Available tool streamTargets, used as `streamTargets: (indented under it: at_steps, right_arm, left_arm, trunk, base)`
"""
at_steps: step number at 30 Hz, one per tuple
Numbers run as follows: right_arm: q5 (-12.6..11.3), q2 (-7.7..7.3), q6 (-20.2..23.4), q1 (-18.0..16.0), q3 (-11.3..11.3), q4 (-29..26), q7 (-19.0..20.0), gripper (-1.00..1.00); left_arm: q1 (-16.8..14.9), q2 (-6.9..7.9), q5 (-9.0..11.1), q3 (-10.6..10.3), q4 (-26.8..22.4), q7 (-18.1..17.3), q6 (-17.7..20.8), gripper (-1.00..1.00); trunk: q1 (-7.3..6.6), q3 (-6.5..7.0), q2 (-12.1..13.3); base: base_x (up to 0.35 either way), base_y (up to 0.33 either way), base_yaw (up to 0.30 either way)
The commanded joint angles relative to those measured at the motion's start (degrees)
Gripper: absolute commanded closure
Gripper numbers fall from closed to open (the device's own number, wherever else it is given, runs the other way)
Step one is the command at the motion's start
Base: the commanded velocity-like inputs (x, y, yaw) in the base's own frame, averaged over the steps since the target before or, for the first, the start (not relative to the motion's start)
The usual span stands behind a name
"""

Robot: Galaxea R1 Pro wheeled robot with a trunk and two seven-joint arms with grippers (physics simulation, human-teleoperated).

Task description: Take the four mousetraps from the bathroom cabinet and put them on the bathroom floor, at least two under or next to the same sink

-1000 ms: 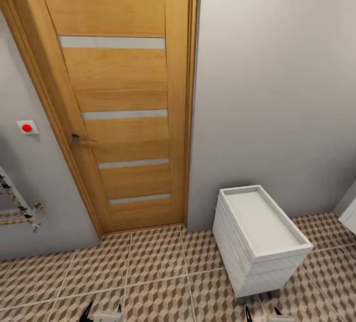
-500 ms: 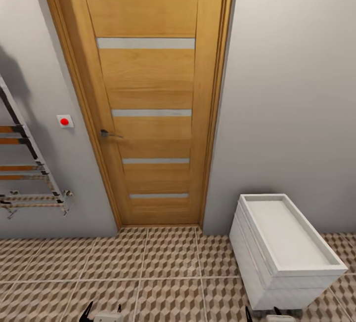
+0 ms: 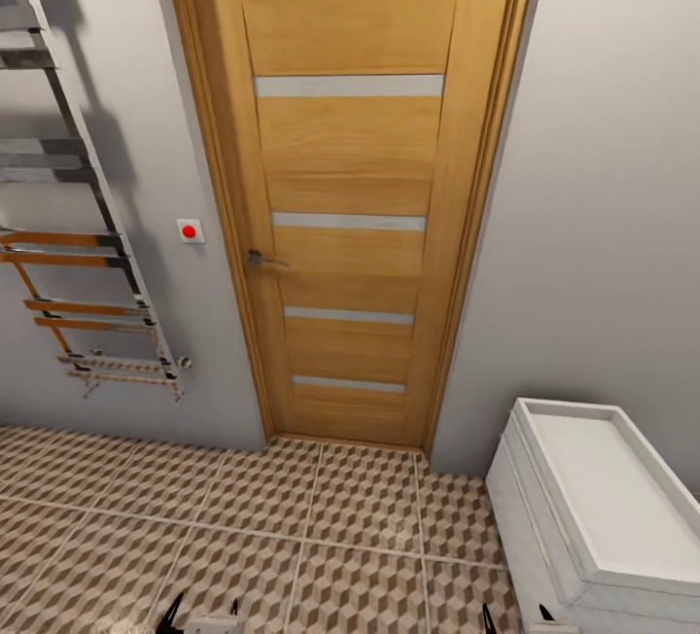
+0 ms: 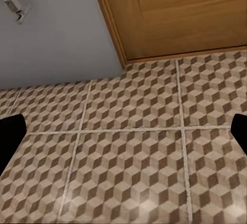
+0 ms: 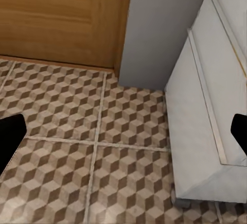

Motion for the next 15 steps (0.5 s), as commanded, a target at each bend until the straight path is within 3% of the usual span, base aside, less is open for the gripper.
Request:
streamTargets:
  at_steps: [1, 15]
  right_arm:
    - [-0.25, -0.01, -0.11, -0.03, 0.52, -0.01, -0.33, -1.00]
    - [-0.25, -0.01, -0.12, -0.03, 0.48, -0.01, -0.26, -1.00]
  left_arm:
    - [-0.13, -0.06, -0.02, -0.47, 0.26, 0.45, -0.23, -1.00]
    - [-0.13, -0.06, -0.02, -0.47, 0.26, 0.45, -0.23, -1.00]
  trunk:
    - [0.04, -0.12, -0.12]
    - [0.04, -0.12, -0.12]
  base:
    - [0.000, 0.000, 0.288]
    - [0.000, 0.000, 0.289]
